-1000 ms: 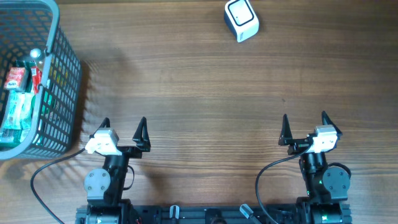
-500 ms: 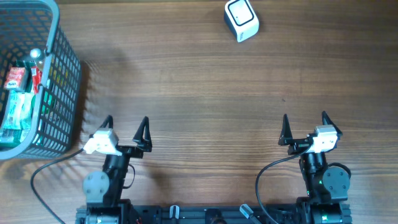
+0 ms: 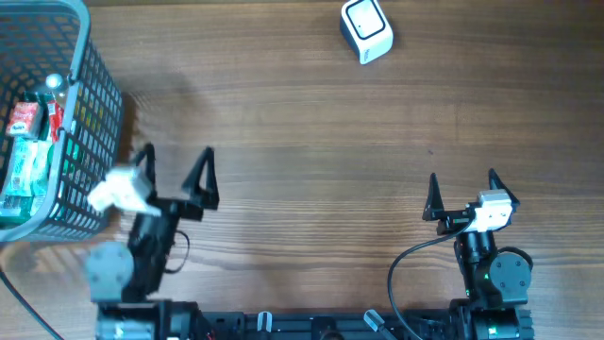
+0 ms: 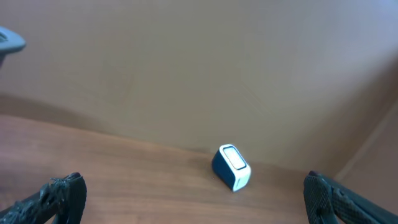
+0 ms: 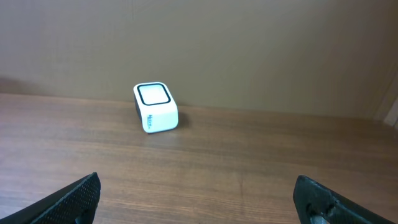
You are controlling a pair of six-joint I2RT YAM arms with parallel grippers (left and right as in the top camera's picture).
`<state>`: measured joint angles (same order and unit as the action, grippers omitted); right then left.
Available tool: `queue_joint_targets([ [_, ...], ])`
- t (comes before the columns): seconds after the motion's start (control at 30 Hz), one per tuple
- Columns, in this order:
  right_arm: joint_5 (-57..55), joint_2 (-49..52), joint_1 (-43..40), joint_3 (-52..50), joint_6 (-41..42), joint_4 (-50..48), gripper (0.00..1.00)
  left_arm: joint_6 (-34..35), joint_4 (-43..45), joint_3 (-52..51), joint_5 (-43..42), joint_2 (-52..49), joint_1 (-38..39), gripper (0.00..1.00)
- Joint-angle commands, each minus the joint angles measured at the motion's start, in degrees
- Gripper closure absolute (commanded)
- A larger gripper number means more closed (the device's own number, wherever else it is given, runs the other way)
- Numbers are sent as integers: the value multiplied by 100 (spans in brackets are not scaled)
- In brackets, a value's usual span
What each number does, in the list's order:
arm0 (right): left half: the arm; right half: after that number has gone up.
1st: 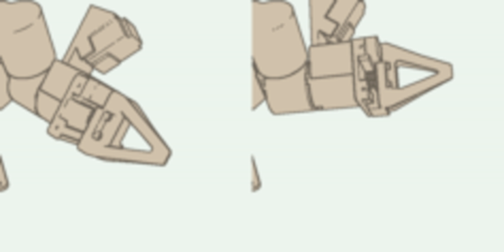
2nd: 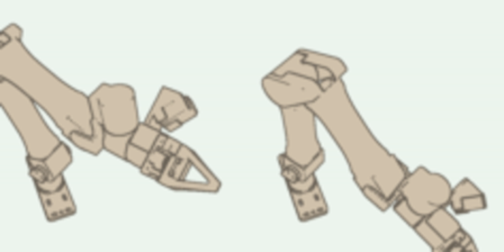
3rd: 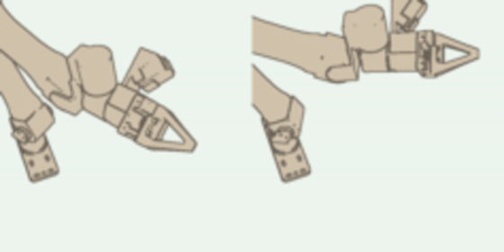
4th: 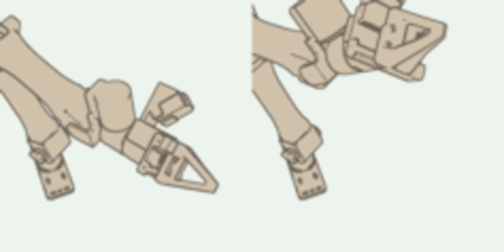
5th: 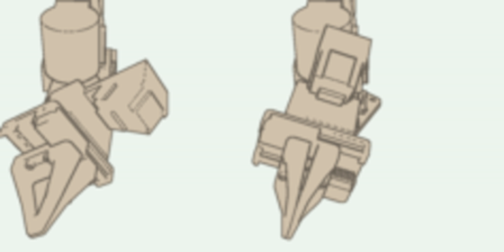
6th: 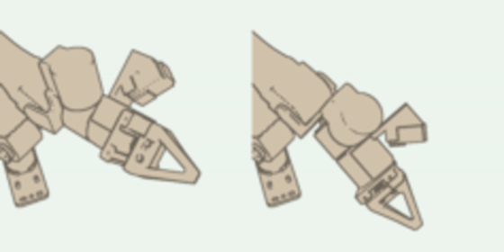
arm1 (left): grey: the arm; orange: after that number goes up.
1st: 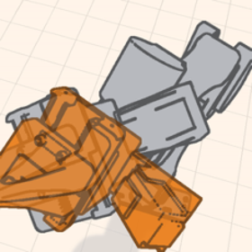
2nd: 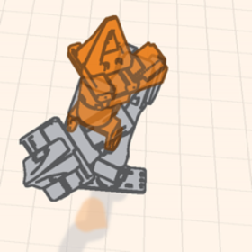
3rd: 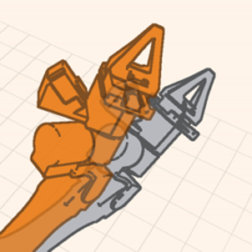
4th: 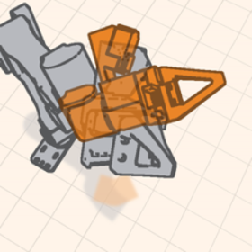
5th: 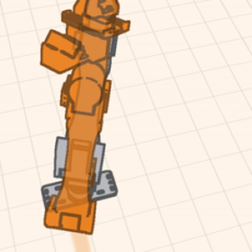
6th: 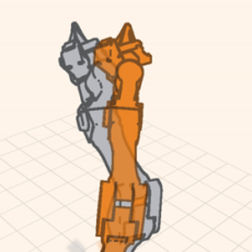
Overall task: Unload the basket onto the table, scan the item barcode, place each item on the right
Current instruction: 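Move the left gripper over the grey basket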
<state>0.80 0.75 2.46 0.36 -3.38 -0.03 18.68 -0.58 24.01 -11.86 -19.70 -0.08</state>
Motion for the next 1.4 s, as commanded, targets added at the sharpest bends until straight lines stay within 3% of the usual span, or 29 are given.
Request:
queue_joint_targets([
  [0.0, -114, -17, -17, -7, -101, -35, 0, -332, -673, 1399, 367, -1311, -9, 0],
  [0.1, -114, -17, -17, -7, -101, -35, 0, -916, -1519, 2579, 732, -2153, -11, 0],
  [0.2, -114, -17, -17, -7, -101, -35, 0, -1248, -2673, 4096, 1646, -3053, -11, 0],
  [0.33, -114, -17, -17, -7, -101, -35, 0, -1281, -4037, 6102, 2638, -4199, -173, 0],
  [0.5, -114, -17, -17, -7, -98, -35, 0, -1399, -5595, 8511, 2632, -5547, -1099, 0],
  [0.63, -114, -17, -17, -7, -101, -35, 0, -1392, -6387, 9589, 2433, -6282, -2055, 0],
  [0.9, -114, -17, -17, -7, -103, -35, 0, -1375, -6465, 9680, 1576, -6747, -3261, 0],
  [1.37, -114, -17, -17, -7, -101, -35, 0, -1399, -6332, 9680, 1639, -8035, -3296, 0],
])
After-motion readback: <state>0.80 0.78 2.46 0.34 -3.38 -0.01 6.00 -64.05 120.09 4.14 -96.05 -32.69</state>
